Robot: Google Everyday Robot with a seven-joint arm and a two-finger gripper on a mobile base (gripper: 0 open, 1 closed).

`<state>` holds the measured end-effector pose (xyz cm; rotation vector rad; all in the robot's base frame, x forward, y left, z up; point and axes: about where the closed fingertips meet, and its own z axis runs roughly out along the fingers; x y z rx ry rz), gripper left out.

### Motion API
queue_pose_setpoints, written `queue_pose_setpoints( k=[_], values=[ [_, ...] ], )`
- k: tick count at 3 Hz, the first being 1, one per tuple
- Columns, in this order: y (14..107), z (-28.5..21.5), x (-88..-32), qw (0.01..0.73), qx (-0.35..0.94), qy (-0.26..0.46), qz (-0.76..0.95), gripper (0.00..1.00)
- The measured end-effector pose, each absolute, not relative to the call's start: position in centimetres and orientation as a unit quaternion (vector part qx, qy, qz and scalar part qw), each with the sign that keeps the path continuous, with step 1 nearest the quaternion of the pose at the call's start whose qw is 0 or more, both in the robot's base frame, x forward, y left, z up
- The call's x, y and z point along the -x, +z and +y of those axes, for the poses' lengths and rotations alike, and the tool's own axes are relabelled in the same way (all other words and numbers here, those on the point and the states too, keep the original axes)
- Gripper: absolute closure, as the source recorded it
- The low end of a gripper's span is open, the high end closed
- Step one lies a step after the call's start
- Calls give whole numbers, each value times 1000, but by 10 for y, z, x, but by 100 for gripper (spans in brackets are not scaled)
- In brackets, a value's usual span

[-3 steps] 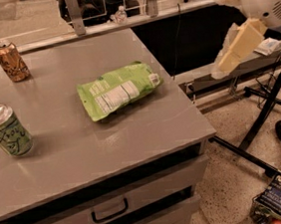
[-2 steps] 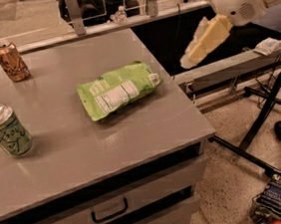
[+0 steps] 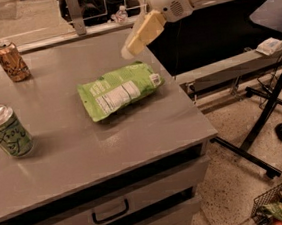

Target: Move orange can near green rice chip bag

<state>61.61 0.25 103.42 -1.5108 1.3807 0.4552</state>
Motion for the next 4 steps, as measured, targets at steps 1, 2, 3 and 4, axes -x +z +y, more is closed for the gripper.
queue_pose_setpoints(
  k=[1,2,3,4],
  values=[
    [1033,-2,-614,499,626,184,571,0],
    [1033,-3,-608,508,606,181,585,0],
    [1012,33,-635,551,558,202,586,0],
    [1003,59,-672,596,514,208,581,0]
  ],
)
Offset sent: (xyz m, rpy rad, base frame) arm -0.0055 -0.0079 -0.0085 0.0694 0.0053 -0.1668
